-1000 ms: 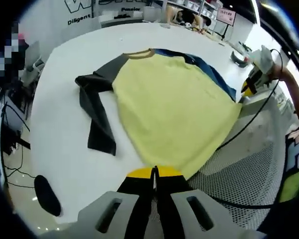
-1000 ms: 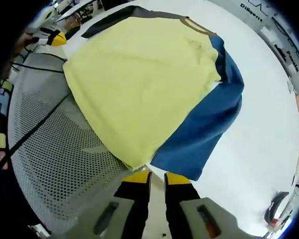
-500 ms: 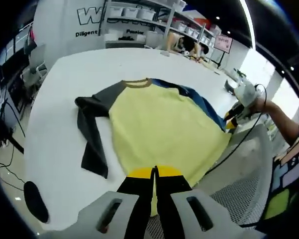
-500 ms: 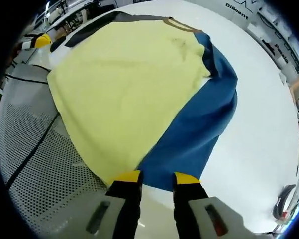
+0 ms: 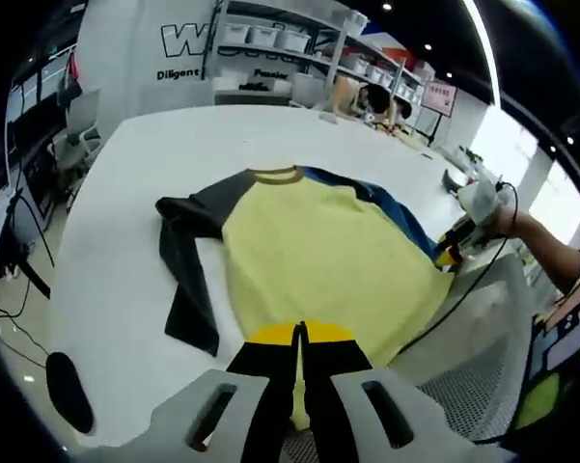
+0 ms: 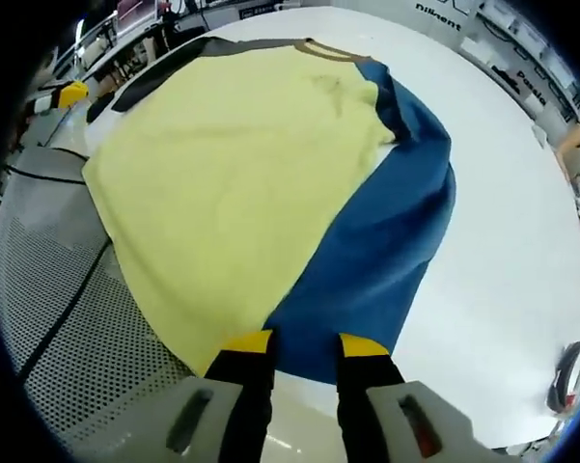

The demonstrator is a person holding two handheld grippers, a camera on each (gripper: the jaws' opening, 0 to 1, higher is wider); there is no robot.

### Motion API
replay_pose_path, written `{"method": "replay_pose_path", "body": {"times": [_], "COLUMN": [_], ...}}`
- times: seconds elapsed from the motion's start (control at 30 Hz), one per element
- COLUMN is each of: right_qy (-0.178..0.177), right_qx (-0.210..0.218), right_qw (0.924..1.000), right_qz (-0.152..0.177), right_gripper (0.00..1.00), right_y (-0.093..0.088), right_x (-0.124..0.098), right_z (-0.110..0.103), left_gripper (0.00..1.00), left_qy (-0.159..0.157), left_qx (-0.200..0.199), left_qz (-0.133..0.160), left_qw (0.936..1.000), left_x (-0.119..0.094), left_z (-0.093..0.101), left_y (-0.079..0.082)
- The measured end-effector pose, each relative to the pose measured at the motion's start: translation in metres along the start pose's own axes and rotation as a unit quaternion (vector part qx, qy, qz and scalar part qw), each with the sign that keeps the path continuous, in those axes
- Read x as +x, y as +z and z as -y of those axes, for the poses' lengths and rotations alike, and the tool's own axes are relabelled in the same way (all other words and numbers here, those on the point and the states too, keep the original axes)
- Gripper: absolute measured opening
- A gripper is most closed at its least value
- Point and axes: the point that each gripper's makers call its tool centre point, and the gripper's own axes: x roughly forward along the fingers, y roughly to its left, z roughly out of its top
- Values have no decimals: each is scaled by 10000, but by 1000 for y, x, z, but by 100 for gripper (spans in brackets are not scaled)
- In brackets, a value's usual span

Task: Fold the garment on the visible template until the final outline fits inside the template.

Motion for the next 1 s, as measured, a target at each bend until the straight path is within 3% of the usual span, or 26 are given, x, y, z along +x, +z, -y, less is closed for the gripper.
{"method": "replay_pose_path", "body": {"times": [0.07,0.2,0.43,0.6,0.87,1.0], "right_qy": [-11,-155,-198,-146,179,400], "right_qx": [68,401,227,585,1205,1485], "right_qw": [10000,9991,9995,9976,9882,9781], "right_qz": [-14,-18,129,335,926,1404], "right_gripper": [15,0,0,0,0,0], "right_y": [0,-3,-3,-3,18,34], "right_x": [0,0,1,-9,-39,-53], "right_z": [-1,4,7,9,6,7], "left_gripper": [0,0,0,0,0,0], "left_qy": [-11,-65,-163,-195,-210,-242], "left_qx": [22,78,153,187,356,389], "left_qz": [-17,-15,47,-27,-93,-149], "left_qw": [10000,9999,9997,9996,9991,9988], "left_x": [2,4,6,8,8,8], "left_z": [2,5,9,9,9,11], "left_y": [-1,-1,3,0,-3,-5]}}
